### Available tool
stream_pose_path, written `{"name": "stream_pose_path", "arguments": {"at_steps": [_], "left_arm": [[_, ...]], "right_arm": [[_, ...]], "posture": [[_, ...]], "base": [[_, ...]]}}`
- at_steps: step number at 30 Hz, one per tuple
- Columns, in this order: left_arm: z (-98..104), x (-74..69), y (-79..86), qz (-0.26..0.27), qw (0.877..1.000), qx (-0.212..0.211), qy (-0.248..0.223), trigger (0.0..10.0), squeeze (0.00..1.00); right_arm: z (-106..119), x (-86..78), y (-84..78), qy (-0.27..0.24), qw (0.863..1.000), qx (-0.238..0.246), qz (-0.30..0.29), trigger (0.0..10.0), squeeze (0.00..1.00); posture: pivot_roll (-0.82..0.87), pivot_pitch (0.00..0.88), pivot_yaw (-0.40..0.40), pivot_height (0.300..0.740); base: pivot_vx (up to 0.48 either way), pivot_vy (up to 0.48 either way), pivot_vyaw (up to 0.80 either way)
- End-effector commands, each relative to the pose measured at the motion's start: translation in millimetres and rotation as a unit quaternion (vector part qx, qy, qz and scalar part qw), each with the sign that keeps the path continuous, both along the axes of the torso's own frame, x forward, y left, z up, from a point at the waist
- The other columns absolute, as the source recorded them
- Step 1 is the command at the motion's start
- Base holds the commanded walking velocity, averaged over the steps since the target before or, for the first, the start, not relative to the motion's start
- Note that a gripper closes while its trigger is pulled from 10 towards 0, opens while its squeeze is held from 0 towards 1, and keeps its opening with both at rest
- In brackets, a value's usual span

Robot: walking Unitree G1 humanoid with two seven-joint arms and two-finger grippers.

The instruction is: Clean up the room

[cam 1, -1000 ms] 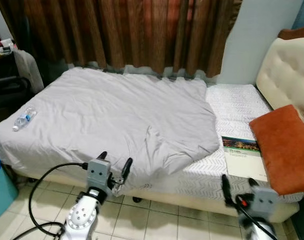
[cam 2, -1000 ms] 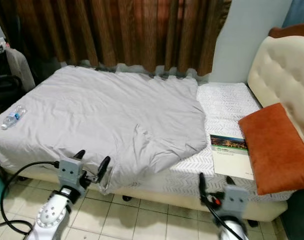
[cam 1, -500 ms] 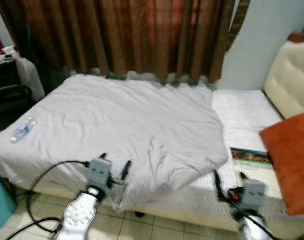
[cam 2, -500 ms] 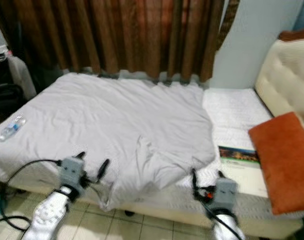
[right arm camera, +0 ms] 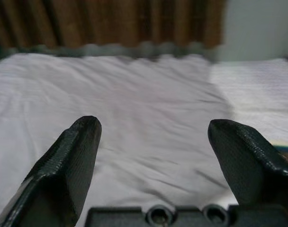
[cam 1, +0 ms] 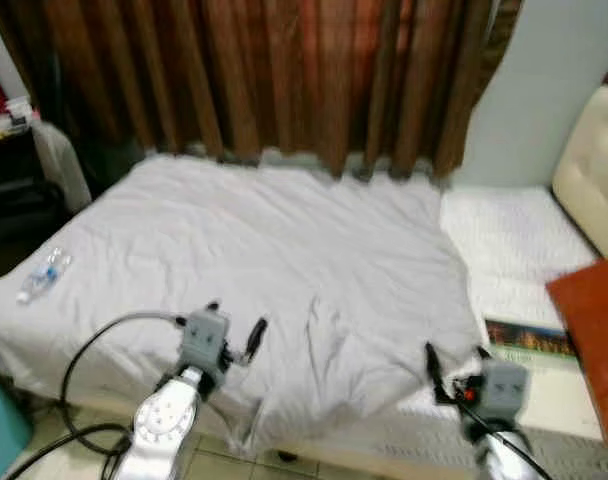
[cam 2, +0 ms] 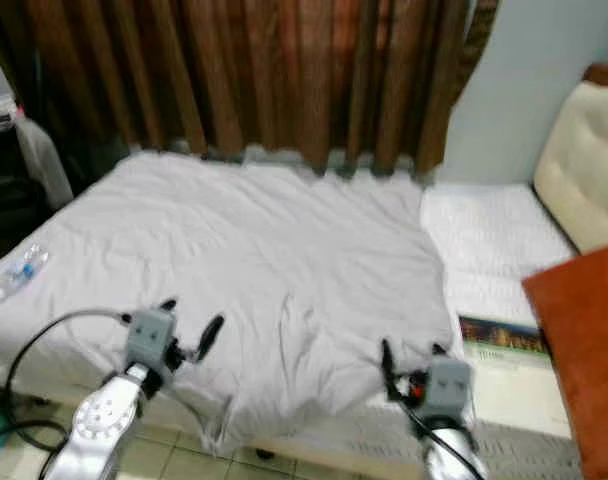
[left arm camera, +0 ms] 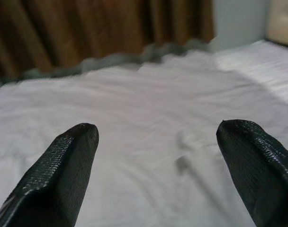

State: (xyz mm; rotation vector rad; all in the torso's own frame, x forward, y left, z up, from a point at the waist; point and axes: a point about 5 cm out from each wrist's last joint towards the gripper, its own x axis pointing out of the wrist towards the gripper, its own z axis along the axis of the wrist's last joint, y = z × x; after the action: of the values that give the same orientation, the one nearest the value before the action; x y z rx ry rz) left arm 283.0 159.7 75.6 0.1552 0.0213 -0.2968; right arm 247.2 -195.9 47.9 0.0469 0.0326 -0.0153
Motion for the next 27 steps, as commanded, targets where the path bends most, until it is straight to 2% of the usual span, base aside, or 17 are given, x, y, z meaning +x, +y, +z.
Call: {"name": "stream_pose_path", "arguments": {"at_steps": [1,10,13,16,18,19,20,22,25,26,27], "left_arm": [[-2.0,2.0,-2.9,-0.007,1.0,0.007,0.009,10.0,0.0],[-8.1,9.2,2.7,-0.008,0.999,0.027,0.034,10.0,0.0],[-12.2,16.5,5.7,-0.011,0.998,0.032,0.053,10.0,0.0],[-16.0,23.7,1.5,-0.031,0.996,0.041,0.066,10.0,0.0],[-16.0,23.7,1.5,-0.031,0.996,0.041,0.066,10.0,0.0],[-17.6,26.6,0.5,-0.031,0.996,0.027,0.078,10.0,0.0],[-19.4,32.1,-0.8,-0.035,0.995,0.028,0.091,10.0,0.0],[-20.8,34.2,-1.5,-0.035,0.994,0.022,0.1,10.0,0.0],[-28.9,42.2,6.2,0.002,0.989,0.069,0.132,10.0,0.0],[-30.2,43.9,10.8,0.016,0.987,0.072,0.139,10.0,0.0],[-30.7,44.7,13.5,0.024,0.987,0.07,0.144,10.0,0.0]], "right_arm": [[-0.1,-0.4,-6.9,0.004,1.0,-0.01,-0.006,10.0,0.0],[-2.3,-0.6,-4.2,0.007,1.0,-0.009,-0.001,10.0,0.0],[-3.8,-1.6,-2.8,0.011,1.0,-0.008,0.002,10.0,0.0],[-5.3,-2.6,-2.6,0.014,1.0,-0.008,0.004,10.0,0.0],[-5.3,-2.6,-2.6,0.014,1.0,-0.008,0.004,10.0,0.0],[-6.0,-3.3,-2.5,0.016,1.0,-0.008,0.004,10.0,0.0],[-9.4,-6.0,-1.5,0.029,1.0,-0.007,0.006,10.0,0.0],[-10.7,-7.1,-1.4,0.033,0.999,-0.011,0.006,10.0,0.0],[-15.5,-14.4,1.3,0.043,0.999,-0.011,0.009,10.0,0.0],[-14.7,-19.8,3.1,0.042,0.999,-0.009,0.01,10.0,0.0],[-13.7,-23.4,4.2,0.04,0.999,-0.009,0.011,10.0,0.0]], "posture": [[-0.03,0.0,-0.003,0.74],[-0.03,0.0,0.0,0.74],[-0.03,0.0,-0.003,0.74],[-0.04,0.0,-0.002,0.74],[-0.04,0.0,-0.002,0.74],[-0.05,0.0,0.002,0.74],[-0.07,0.0,0.009,0.74],[-0.07,0.0,0.009,0.74],[-0.1,0.02,0.022,0.74],[-0.12,0.067,0.025,0.74],[-0.12,0.067,0.025,0.74]], "base": [[0.435,0.0,0.0],[0.436,0.0,0.0],[0.437,0.0,0.0],[0.439,0.0,0.0],[0.439,0.0,0.0],[0.435,0.0,0.0],[0.435,0.0,-0.8],[0.437,0.0,-0.8],[0.0,0.0,-0.38],[0.0,0.0,0.0],[0.0,0.0,0.0]]}}
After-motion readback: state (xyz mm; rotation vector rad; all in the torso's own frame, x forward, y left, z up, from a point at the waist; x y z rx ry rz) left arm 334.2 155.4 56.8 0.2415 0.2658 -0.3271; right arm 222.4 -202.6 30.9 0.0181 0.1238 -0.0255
